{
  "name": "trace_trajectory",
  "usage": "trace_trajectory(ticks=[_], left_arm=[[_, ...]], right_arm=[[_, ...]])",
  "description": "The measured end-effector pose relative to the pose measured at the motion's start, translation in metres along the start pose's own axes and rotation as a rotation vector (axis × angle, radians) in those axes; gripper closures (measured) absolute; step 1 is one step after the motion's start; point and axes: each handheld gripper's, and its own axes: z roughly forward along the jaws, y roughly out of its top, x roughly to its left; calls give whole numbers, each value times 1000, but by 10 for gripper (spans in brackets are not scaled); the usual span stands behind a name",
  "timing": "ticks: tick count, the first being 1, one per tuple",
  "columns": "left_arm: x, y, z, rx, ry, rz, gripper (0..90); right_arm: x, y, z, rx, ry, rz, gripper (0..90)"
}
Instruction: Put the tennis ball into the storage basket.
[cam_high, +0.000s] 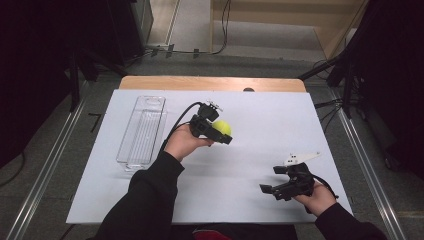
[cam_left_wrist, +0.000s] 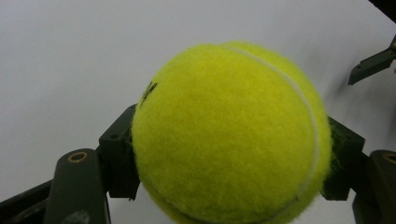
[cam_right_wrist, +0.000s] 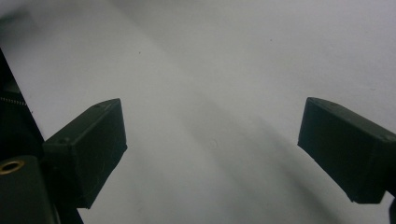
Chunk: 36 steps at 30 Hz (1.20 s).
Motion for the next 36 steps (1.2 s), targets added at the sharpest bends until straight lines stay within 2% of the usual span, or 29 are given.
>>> trace_trajectory(ticks=[7,15,29,36], left_arm=[[-1,0,-9,-5,-18,-6,268],[3,0,-20,-19,-11,5,268],[10,-2,-36,-35,6,-16,268],[12,-3,-42,-37,7,-11,268]], right_arm=[[0,0,0,0,0,3,60],[1,0,0,-1,1,2,60],[1,0,-1,-2,-2,-1,60],[1,0,-1,-3,-2,0,60]])
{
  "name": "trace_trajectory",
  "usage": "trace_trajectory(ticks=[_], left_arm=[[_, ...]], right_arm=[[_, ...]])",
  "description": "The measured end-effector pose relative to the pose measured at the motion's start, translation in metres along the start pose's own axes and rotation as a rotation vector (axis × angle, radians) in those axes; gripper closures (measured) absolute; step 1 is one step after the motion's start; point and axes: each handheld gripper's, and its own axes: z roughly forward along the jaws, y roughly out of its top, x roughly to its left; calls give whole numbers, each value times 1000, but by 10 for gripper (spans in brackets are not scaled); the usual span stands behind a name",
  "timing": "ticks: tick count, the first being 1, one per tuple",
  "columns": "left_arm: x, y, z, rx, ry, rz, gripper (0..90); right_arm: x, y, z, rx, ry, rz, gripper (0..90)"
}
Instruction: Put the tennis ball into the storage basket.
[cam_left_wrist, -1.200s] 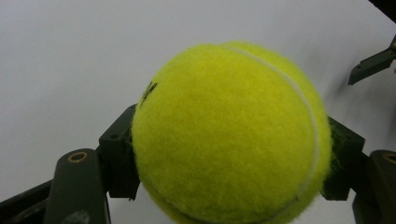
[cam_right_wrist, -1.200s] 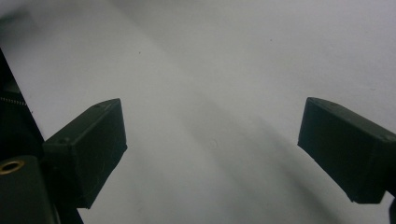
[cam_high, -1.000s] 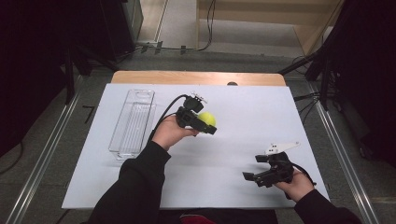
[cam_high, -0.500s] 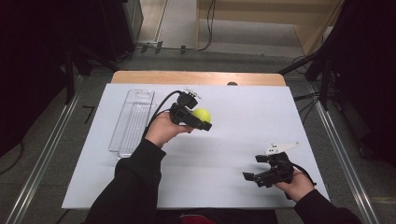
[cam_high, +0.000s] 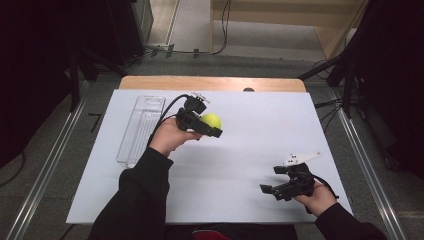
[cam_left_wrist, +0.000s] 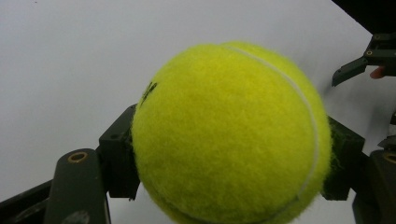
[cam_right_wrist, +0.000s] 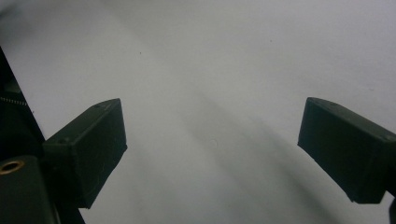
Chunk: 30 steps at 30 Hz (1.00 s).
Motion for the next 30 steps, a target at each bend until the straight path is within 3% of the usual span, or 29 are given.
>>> trace_trajectory(ticks=[14,30], left_arm=[[5,-3,-14,-14,-14,-13,268],[15,-12,-34,-27,39,-37,268]], right_arm=[[0,2,1,3,5,-6,60],[1,6,4,4,13,-18,60]])
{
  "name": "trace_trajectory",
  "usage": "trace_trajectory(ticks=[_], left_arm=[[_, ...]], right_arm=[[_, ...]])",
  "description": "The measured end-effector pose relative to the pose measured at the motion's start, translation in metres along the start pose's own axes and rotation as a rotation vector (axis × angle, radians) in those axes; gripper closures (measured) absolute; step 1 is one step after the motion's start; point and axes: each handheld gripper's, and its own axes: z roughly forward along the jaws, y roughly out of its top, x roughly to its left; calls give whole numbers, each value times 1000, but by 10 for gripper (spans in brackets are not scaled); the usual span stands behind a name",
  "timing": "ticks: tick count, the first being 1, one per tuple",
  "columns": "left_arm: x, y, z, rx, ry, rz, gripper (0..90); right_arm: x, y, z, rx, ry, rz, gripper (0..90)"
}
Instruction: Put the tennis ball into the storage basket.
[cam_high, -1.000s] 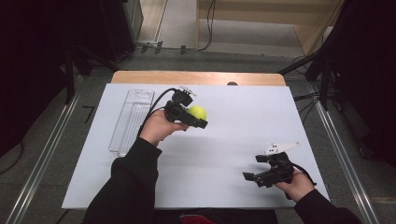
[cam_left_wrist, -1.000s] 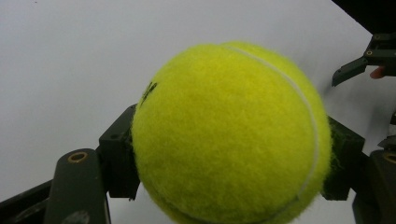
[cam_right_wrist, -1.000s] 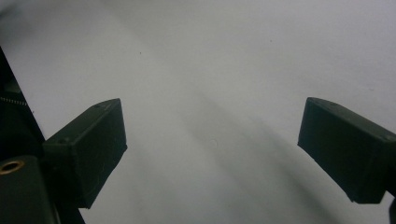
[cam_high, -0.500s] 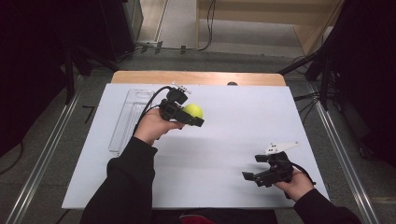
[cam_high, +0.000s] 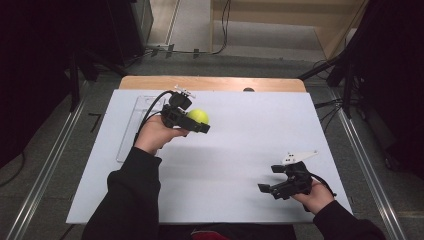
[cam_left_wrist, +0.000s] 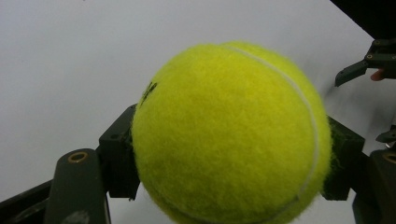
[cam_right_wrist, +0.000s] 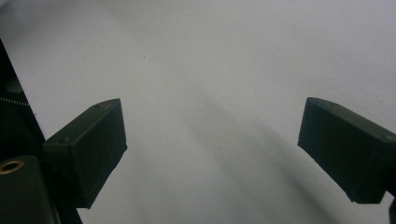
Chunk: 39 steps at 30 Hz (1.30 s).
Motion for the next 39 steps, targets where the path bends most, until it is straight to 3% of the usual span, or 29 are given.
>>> trace_trajectory(ticks=[9,39], left_arm=[[5,-4,-7,-6,28,-6,268],[31,-18,-32,-36,67,-91,268]], right_arm=[[-1,1,1,0,3,-2,60],[-1,3,1,3,6,-7,60]])
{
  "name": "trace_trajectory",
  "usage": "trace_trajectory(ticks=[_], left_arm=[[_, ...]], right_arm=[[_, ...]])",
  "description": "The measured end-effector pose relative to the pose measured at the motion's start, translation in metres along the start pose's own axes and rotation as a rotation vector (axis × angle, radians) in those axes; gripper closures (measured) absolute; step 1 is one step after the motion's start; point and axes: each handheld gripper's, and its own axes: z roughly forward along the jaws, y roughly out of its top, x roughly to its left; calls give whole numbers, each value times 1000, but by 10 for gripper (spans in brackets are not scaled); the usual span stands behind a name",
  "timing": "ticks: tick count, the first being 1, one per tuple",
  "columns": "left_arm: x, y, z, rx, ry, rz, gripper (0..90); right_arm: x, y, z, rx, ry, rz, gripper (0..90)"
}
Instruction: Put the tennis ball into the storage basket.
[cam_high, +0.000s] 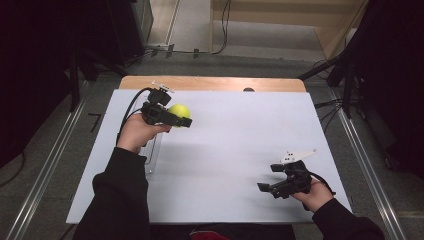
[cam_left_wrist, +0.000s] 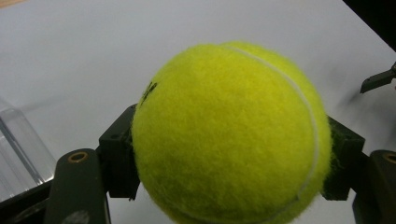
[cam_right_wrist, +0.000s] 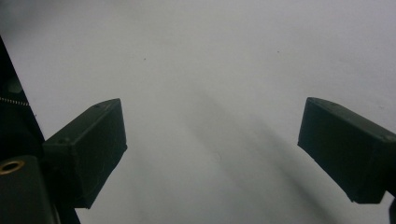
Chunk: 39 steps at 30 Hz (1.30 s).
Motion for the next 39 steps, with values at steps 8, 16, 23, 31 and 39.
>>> trace_trajectory(ticks=[8,16,23,31,39], left_arm=[[9,-3,-6,-10,21,-21,268],[16,-7,-12,-14,54,-40,267],[25,-12,-21,-28,82,-69,268],[31,-15,-24,-29,109,-86,267],[39,-19,-27,-24,146,-107,267]], right_arm=[[0,0,0,0,0,2,60],[-1,0,0,1,0,5,60],[-1,0,0,1,1,7,60],[-1,0,1,0,0,9,60],[-1,0,1,-1,0,8,60]])
